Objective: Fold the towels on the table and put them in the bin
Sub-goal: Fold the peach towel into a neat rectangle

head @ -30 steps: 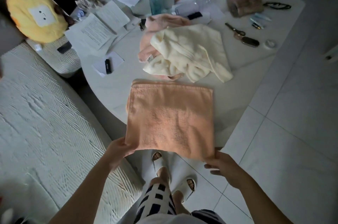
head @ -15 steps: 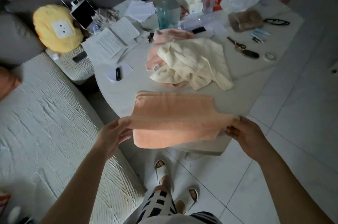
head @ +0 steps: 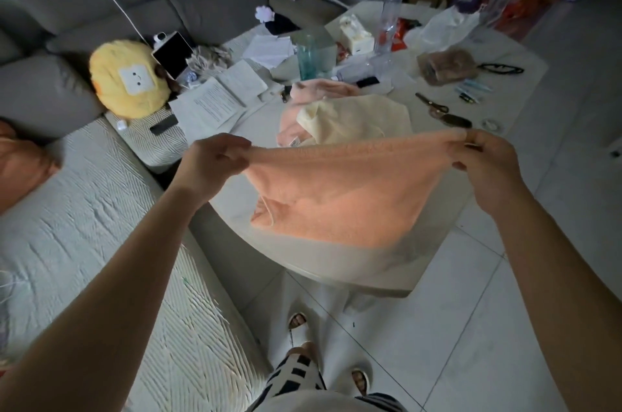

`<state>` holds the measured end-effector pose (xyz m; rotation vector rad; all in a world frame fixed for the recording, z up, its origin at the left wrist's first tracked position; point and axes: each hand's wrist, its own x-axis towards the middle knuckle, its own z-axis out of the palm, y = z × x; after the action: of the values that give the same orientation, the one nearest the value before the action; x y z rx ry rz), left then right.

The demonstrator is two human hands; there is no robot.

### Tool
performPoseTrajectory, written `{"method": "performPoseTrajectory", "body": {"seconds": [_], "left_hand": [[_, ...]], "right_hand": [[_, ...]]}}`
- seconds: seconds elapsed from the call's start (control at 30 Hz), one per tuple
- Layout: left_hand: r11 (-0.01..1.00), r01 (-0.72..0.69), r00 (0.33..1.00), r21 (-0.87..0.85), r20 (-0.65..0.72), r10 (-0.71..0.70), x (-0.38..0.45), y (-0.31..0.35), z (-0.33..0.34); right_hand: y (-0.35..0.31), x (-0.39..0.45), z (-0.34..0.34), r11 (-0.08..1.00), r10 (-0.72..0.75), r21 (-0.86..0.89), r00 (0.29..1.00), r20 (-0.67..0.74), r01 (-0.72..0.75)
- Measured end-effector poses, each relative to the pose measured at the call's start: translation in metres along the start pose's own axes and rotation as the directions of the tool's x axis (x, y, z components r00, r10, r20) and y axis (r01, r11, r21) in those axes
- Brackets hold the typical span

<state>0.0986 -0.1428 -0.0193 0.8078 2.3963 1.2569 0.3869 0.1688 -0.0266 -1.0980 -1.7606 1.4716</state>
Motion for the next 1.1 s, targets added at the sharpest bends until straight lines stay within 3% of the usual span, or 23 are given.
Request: {"method": "performPoseTrajectory", "body": {"seconds": [0.13,0.23,0.37,0.47,0.53,0.6,0.73,0.83,0.93,1.0,1.1], "left_hand": [[0.994,-0.069,0.986,0.09,-0.144,0.082,0.016,0.021,0.001],[0.995,-0.045,0.96,-0.086,-0.278,0.019,0.035,0.036,-0.003],[0.94,0.076,0.971,-0.331,-0.188,-0.145,0.041,0.044,-0.002],[0.87,0.205,0.958,-0.449,-0.09,-0.272,0.025,0.021,0.006],[0.807,0.273,0.941,-0.523,-0.029,-0.337,0.001,-0.01,0.022],[0.718,0.378,0.895,-0.584,0.032,-0.445,-0.025,-0.05,0.045],[0.49,0.673,0.699,-0.554,0.259,-0.667,-0.084,-0.117,0.08],[0.485,0.78,0.616,-0.397,0.346,-0.708,-0.104,-0.141,0.098],[0.555,0.791,0.612,-0.258,0.315,-0.726,-0.101,-0.149,0.108],[0.563,0.8,0.599,-0.205,0.289,-0.747,-0.09,-0.154,0.113],[0.633,0.757,0.654,-0.162,0.206,-0.728,-0.067,-0.16,0.118]], "right_hand": [[-0.025,0.014,0.002,0.997,-0.068,-0.031,0.996,-0.055,0.067],[-0.041,0.024,0.002,0.995,-0.098,-0.039,0.991,-0.092,0.094],[-0.043,0.025,-0.003,0.998,-0.017,0.063,0.998,-0.063,0.021],[-0.011,0.005,-0.01,0.968,0.125,0.205,0.985,0.117,-0.147],[0.027,-0.02,-0.012,0.937,0.251,0.191,0.945,0.207,-0.291],[0.073,-0.044,-0.011,0.892,0.419,0.067,0.875,0.243,-0.446],[0.147,-0.091,-0.003,0.736,0.677,-0.237,0.696,0.24,-0.635],[0.172,-0.103,0.008,0.628,0.771,-0.393,0.604,0.201,-0.672],[0.181,-0.098,0.021,0.558,0.811,-0.536,0.552,0.193,-0.633],[0.182,-0.088,0.032,0.58,0.781,-0.556,0.6,0.172,-0.595],[0.173,-0.07,0.051,0.683,0.608,-0.59,0.783,0.133,-0.43]]}}
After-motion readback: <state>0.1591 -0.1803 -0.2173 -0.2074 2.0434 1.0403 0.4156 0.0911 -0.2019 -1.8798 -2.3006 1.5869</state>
